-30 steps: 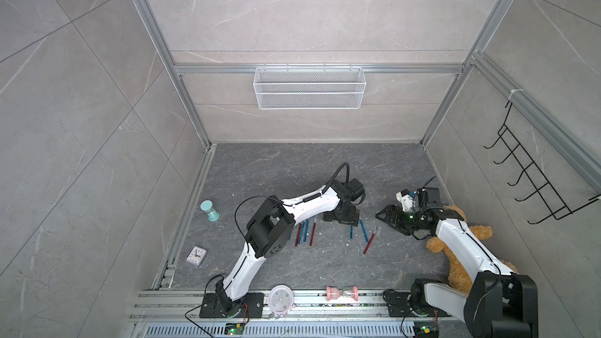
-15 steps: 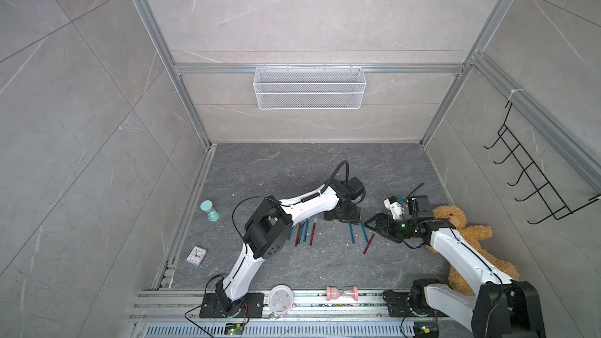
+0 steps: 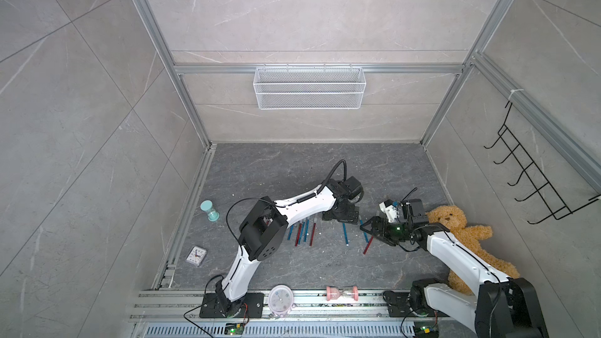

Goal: Remove protective caps from carving knives
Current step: Pick up the carving knife from the center of the board.

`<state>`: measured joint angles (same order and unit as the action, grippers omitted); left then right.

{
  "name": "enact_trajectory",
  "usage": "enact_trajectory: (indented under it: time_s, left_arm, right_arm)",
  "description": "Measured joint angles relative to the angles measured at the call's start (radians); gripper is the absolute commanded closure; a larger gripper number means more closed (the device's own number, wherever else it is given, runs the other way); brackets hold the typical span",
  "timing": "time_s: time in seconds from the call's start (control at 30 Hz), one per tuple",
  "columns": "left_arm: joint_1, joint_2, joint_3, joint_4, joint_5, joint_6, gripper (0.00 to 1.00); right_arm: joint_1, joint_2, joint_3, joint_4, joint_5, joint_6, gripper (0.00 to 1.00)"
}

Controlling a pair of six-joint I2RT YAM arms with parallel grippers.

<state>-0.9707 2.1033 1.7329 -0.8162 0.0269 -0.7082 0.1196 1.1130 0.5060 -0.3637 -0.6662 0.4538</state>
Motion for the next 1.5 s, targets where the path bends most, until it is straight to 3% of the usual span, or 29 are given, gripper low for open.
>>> enact_trajectory:
  time_s: [0.4,0.53,0.67,1.0,1.5]
  left_arm:
    - [0.041,-0.148,-0.205,0.002,-0.05,-0.007,0.11]
    - [0.051,-0.183,-0.254,0.001,-0.068,-0.006,0.11]
    - [0.06,-0.196,-0.277,-0.002,-0.083,-0.005,0.12]
    - [0.063,-0.197,-0.286,-0.022,-0.12,0.001,0.12]
    - [0.065,-0.172,-0.274,-0.045,-0.13,0.028,0.41]
  right_arm:
    - [0.0,0.035,0.082,0.001,0.021,0.0,0.13]
    - [0.0,0.047,0.124,-0.005,0.042,-0.001,0.08]
    - [0.0,0.051,0.154,-0.021,0.063,-0.001,0.0]
    - [0.0,0.058,0.23,-0.082,0.12,-0.012,0.0]
    - [0.0,0.111,0.286,-0.111,0.147,-0.02,0.0]
